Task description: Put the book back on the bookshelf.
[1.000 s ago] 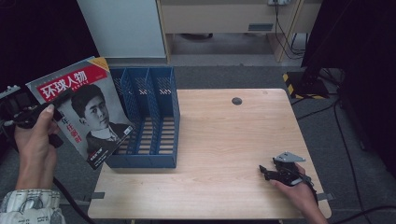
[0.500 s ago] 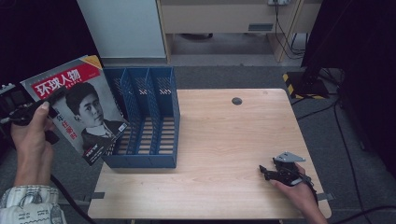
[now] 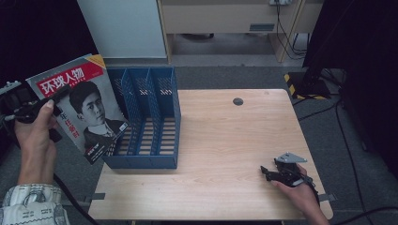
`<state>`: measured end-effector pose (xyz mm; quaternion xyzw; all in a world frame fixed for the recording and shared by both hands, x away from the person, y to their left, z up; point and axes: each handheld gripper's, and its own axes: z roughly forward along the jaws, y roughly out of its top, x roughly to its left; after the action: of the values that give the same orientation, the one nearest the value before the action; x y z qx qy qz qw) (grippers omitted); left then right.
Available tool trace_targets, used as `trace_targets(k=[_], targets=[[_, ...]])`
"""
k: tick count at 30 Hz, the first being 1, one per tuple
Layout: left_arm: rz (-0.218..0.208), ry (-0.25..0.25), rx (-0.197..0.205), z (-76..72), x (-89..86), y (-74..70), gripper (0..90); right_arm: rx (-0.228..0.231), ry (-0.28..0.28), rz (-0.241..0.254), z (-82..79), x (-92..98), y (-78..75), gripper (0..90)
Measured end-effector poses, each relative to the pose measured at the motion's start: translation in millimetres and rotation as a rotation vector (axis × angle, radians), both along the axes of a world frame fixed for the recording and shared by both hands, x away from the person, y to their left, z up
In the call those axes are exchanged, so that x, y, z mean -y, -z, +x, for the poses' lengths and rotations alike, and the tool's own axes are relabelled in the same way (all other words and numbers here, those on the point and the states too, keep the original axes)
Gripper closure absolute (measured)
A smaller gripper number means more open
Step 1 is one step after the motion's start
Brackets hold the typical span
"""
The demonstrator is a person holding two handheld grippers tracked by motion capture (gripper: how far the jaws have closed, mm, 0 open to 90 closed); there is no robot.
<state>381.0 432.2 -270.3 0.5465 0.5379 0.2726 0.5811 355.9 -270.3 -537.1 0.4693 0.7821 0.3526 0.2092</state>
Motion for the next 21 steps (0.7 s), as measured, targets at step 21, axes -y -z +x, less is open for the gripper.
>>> trace_targets(k=[21], targets=[[0.011,-0.002,0.068,20.4,15.7,9.5,86.6,0.000,-0.001,0.000,0.0,0.0,0.0,30.5]])
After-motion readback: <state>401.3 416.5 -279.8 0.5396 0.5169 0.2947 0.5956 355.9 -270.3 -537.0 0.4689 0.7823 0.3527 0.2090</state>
